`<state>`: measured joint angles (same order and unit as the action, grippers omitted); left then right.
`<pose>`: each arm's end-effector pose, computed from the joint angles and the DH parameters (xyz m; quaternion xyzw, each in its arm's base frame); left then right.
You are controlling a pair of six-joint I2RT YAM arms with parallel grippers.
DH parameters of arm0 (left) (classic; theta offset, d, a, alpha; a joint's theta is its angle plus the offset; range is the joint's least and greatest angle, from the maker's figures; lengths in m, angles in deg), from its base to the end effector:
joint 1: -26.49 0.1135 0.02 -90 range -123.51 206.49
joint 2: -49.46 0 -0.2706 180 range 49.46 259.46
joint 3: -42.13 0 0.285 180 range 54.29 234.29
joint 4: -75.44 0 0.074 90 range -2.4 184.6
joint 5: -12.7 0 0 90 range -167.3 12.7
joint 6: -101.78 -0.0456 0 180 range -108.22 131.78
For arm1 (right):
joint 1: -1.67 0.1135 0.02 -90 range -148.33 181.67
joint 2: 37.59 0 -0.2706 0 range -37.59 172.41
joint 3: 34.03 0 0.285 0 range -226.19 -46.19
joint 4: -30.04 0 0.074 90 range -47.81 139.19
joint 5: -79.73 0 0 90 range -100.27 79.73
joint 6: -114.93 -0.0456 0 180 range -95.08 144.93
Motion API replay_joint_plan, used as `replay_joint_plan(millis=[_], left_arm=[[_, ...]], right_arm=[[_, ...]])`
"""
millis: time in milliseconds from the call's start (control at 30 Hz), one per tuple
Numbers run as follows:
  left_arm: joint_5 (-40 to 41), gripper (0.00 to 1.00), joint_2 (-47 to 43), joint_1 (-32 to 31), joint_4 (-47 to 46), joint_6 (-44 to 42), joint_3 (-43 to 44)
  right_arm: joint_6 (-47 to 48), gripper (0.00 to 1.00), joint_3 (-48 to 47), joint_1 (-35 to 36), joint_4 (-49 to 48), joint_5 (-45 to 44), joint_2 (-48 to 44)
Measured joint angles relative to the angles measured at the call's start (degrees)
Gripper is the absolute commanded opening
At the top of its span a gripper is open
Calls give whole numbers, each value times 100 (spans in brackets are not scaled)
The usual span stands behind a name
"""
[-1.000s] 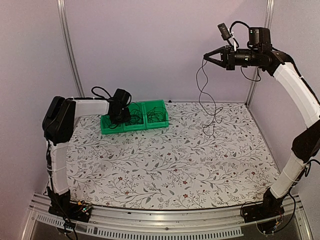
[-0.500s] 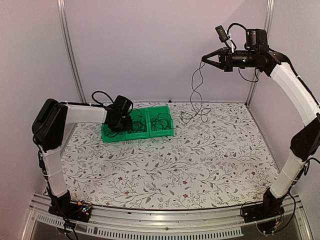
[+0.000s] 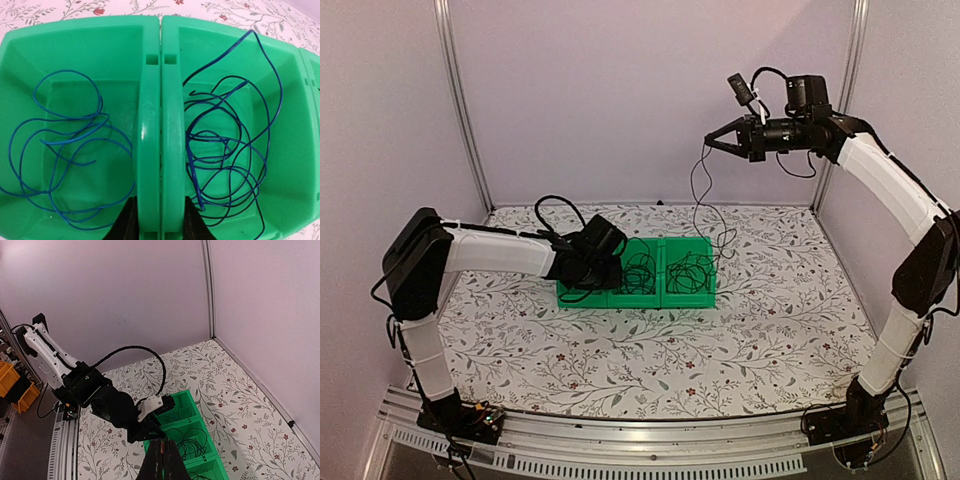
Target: Untangle the cables
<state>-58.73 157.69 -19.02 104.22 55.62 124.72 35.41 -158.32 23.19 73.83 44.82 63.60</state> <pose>0.3116 -0.2964 0.1519 -0.0356 0.9403 -0.1028 0.3224 0.3847 0.1919 0.4554 -0.4538 0.6286 0.4271 0.4652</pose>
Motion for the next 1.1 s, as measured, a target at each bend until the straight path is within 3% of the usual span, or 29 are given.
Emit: replay_joint_plan(millis=[200, 500, 1100], left_arm=[[52, 19, 0, -76, -4, 142, 7], [175, 20, 85, -138, 46, 186, 79], [343, 21, 247, -236, 133, 116, 192]], right_arm=[[260, 0, 750, 0, -2, 11, 37], [544, 0, 1735, 0, -389, -184, 188], [-17, 0, 826, 0, -509, 76, 232]])
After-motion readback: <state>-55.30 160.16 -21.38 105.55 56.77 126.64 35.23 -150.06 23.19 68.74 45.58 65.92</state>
